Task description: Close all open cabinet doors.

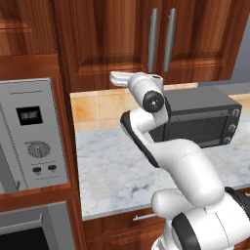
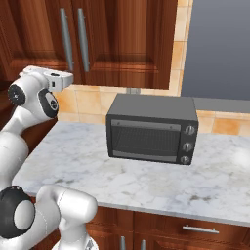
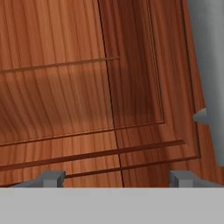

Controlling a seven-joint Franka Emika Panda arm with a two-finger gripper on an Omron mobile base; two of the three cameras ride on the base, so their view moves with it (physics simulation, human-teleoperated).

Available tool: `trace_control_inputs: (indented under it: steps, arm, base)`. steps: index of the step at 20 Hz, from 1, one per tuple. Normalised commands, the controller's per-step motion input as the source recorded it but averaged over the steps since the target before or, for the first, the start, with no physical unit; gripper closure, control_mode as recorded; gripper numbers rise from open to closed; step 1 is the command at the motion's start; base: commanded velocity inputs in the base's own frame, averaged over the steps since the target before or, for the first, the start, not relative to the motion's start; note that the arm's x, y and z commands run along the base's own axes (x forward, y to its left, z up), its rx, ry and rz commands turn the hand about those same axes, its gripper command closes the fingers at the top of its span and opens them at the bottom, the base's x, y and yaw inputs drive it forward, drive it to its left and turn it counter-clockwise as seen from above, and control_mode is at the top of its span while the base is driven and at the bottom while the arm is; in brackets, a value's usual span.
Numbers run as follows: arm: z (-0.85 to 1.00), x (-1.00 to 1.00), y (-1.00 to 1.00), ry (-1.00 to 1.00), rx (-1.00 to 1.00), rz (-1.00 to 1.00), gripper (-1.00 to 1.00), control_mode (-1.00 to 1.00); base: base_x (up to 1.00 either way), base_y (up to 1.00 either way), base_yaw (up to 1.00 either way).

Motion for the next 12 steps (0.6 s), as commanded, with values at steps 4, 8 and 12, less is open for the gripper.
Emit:
trace_control_inputs:
  steps: [4, 8, 12]
  arm:
    - [0.0, 0.29, 0.0, 0.04, 0.0, 0.04, -1.0, -1.0]
    - [0.0, 0.13, 0.0, 0.05, 0.0, 0.03, -1.0, -1.0]
    - [0.0, 0.01, 0.0, 0.05, 0.0, 0.02, -1.0, -1.0]
  base:
    - [0.0, 0.0, 0.0]
    - [0.0, 0.0, 0.0]
    - [0.0, 0.0, 0.0]
